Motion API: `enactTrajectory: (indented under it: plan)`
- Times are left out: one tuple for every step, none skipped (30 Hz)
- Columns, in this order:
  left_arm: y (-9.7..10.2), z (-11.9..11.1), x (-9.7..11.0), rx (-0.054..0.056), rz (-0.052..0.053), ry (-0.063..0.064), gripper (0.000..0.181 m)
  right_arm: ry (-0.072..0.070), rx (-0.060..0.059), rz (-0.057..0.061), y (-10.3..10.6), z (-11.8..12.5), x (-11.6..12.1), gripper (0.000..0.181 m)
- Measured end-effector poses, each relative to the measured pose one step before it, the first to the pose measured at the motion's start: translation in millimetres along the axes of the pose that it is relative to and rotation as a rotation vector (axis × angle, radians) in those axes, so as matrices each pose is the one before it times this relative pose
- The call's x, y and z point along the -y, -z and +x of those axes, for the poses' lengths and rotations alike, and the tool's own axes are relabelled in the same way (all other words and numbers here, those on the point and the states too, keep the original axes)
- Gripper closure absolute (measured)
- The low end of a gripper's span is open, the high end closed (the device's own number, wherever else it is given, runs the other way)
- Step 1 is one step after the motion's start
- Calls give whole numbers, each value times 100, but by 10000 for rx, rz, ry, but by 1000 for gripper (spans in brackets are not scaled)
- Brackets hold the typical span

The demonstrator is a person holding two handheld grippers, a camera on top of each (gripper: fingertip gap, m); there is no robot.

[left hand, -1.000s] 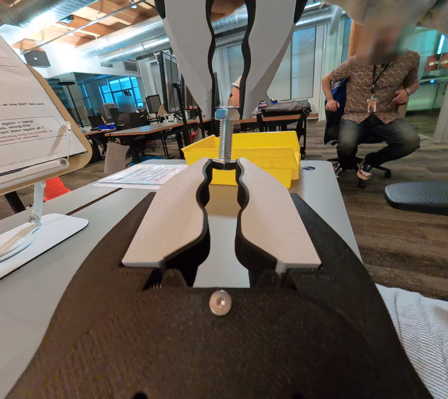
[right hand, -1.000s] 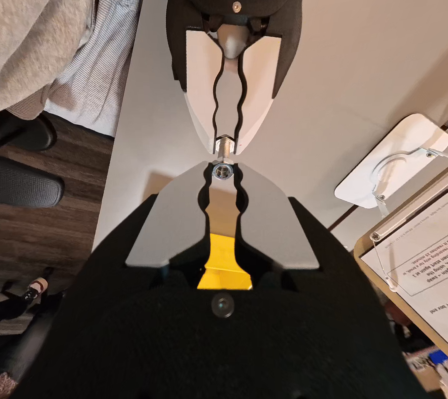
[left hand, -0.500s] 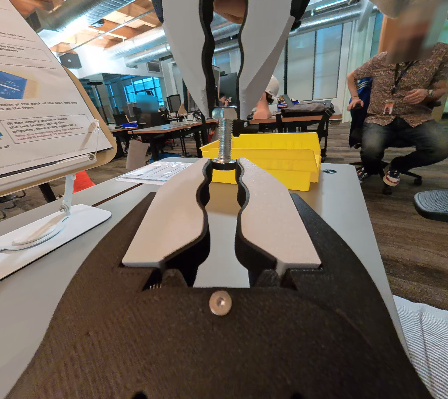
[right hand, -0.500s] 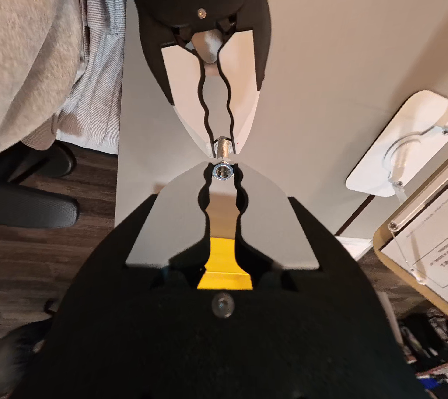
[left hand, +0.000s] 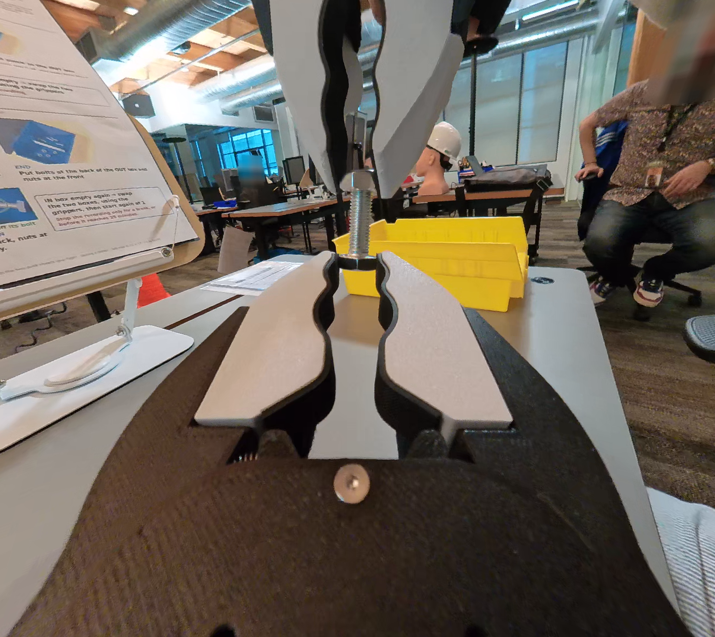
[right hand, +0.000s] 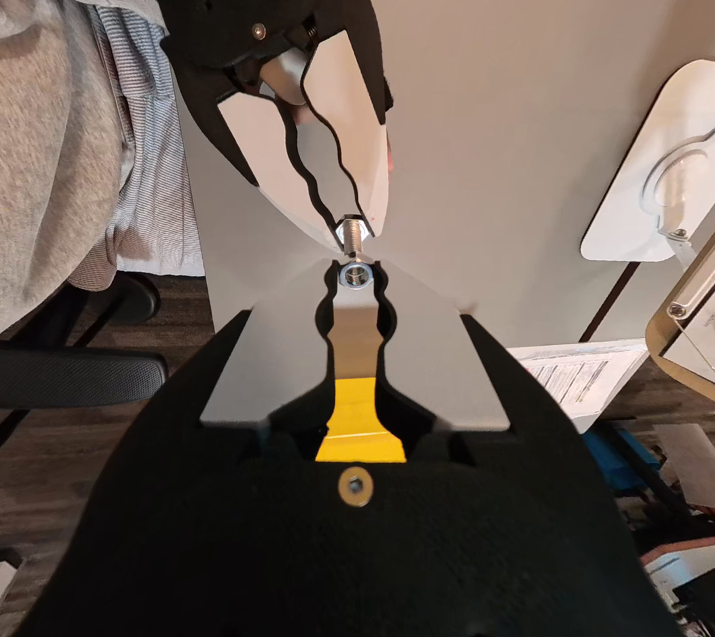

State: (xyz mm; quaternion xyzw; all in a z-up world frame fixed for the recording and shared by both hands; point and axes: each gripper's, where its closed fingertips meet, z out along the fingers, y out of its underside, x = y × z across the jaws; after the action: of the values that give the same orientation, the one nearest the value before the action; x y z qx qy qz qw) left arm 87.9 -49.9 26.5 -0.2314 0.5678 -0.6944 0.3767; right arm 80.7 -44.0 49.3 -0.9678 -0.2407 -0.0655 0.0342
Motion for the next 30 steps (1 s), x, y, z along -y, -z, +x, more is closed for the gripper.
enactTrajectory:
  plan:
    - [88, -26, 229, -37, 144, 132, 161, 10, -15, 0, -85, -8, -25, 162]
    - [80, -58, 166, -52, 105, 171, 161, 50, -29, -58, -127, -19, -79, 157]
    - [64, -62, 102, -55, 56, 180, 161, 110, -33, -45, -99, -20, -53, 156]
    - [44, -36, 57, -35, 36, 114, 161, 132, -83, 45, -38, 43, 89, 159]
    - [10, -34, 45, 10, 29, 25, 161, 85, -131, 89, 63, 144, 157, 160]
    - [-3, 2, -15, 14, -11, -32, 161, 20, -102, 74, 145, 175, 152, 159]
    - [-35, 22, -66, 4, -39, -50, 161, -16, -65, 63, 238, 137, 111, 155]
    - [-35, 37, -65, -1, -39, -39, 161, -18, -38, 102, 300, 121, 131, 152]
    - [-30, 19, -53, -3, -31, -25, 161, -23, -3, 140, 326, 72, 148, 150]
    - [-27, -3, -31, 2, -22, -5, 161, -30, -1, 133, 325, 61, 100, 149]
    - [1, -32, -11, 6, -5, 25, 161, -11, -29, 101, 307, 73, 31, 149]
    - [10, -56, 24, 2, 11, 49, 161, 37, -78, 86, 294, 108, -25, 149]
    - [9, -34, 19, -13, 15, 70, 161, 114, -106, 116, 281, 91, -11, 149]
    - [-6, -36, -19, -27, -7, 97, 161, 189, -69, 182, 264, -13, 69, 150]
    - [-25, -5, -68, -45, -37, 103, 161, 188, -53, 238, 228, -61, 134, 151]
    - [-19, 24, -29, -41, -21, 54, 161, 137, -2, 226, 172, -114, 165, 152]
    - [-7, 62, -3, -31, 6, 0, 161, 114, 87, 208, 108, -228, 160, 152]
    - [-14, 53, 1, -26, 3, -13, 161, 116, 101, 201, 60, -248, 165, 152]
    - [-6, 40, -19, -14, -5, -11, 161, 103, 114, 166, 16, -269, 145, 153]
    - [-4, 11, -8, 0, 2, -15, 161, 75, 127, 143, -1, -272, 133, 153]
    - [12, -3, 18, 1, 17, -11, 161, 36, 113, 134, -12, -215, 133, 152]
    - [9, 16, 38, -16, 24, 15, 161, 10, 89, 127, -10, -163, 145, 151]
    - [12, 7, 23, -20, 21, 36, 161, 8, 58, 116, -25, -114, 128, 150]
    - [21, -2, 36, -14, 28, 35, 161, 13, 19, 82, -43, -53, 76, 149]
    - [29, 7, 58, -15, 34, 28, 161, 19, 10, 39, -72, -41, 11, 148]
    - [21, 10, 40, -17, 30, 26, 161, 17, 27, 7, -109, -61, -45, 148]
    - [22, 4, 23, -16, 18, 29, 161, 11, 21, -9, -130, -57, -66, 147]
    - [3, 17, 20, -22, 13, 25, 161, 19, -5, -21, -150, -10, -59, 146]
    - [14, 24, 30, -22, 17, 17, 161, 37, -17, -27, -152, 2, -70, 146]
    - [6, 13, 31, -13, 20, 5, 161, 44, -15, -16, -132, -6, -34, 145]
